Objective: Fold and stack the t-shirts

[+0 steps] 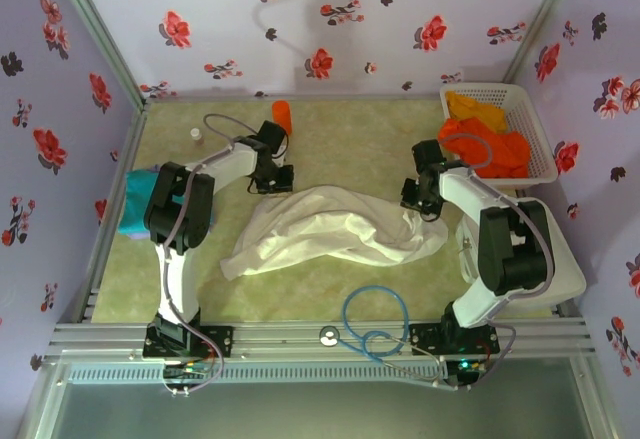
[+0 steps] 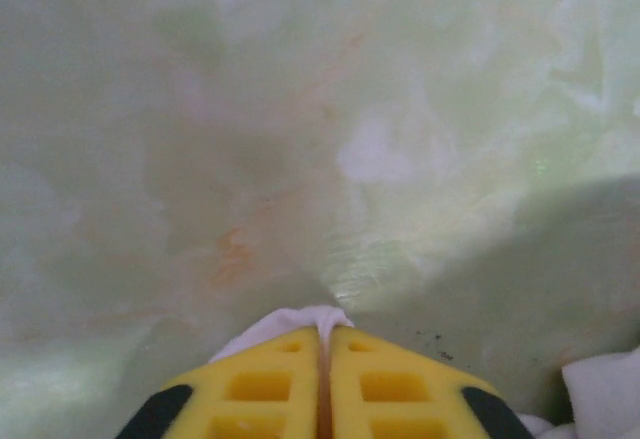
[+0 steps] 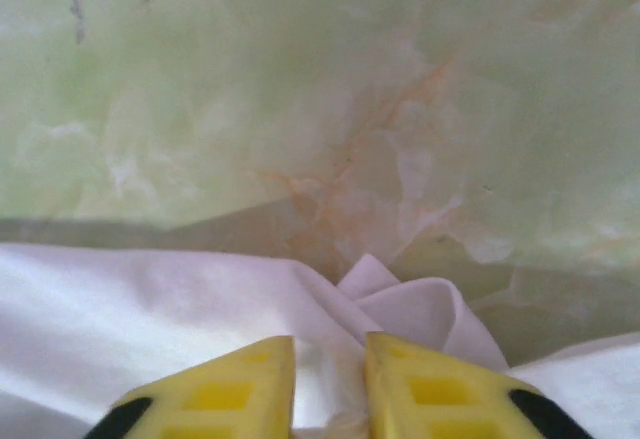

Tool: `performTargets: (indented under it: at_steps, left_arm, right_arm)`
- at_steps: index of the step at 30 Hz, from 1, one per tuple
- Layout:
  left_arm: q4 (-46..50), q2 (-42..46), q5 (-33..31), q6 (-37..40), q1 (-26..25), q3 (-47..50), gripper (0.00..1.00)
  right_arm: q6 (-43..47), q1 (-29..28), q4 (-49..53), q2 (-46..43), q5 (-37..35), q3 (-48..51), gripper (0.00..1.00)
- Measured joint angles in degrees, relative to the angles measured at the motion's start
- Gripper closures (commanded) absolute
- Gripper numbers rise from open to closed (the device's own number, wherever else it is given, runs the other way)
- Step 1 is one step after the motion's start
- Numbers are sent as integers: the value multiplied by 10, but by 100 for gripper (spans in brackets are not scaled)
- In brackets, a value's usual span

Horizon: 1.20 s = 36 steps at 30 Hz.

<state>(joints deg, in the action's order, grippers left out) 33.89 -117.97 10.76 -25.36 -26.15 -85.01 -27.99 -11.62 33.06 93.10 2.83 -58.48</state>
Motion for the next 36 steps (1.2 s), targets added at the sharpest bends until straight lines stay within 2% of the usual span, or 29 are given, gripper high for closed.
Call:
performTargets:
  at_steps: [6,13,16,21,23,26,28,30,32,36]
  left_arm:
    - [22,38,-7,5,0,-1,100]
    - [44,226,-35,31,0,9,100]
    - [33,341,-43,37,-2,70,100]
    - [27,505,-52,19,-30,237,100]
    - [27,541,-52,-4,-46,308,100]
    - [28,563,-52,-45,-71,399,100]
    - [27,569,-52,-73,-82,444,96]
    - [22,575,-52,-98,-88,479,82]
    - [18,580,-54,-115,-89,497,77]
    - [14,584,-63,-138,-88,501,53]
  right_arm:
    - [-7,0,-14,-55,-1,0,100]
    - [-11,0,-19,-173,-14,9,100]
    - [-21,-3,-15,-244,-18,49,100]
    - [-53,-12,6,-340,-21,159,98]
    - [-66,-16,23,-352,-19,199,87]
    - [-84,-19,50,-352,-16,238,78]
    - [-92,-19,62,-349,-13,243,62]
    - [-97,-19,63,-342,-13,240,45]
    - [-94,-19,66,-331,-14,227,33]
    - [-78,-17,67,-294,-20,161,19]
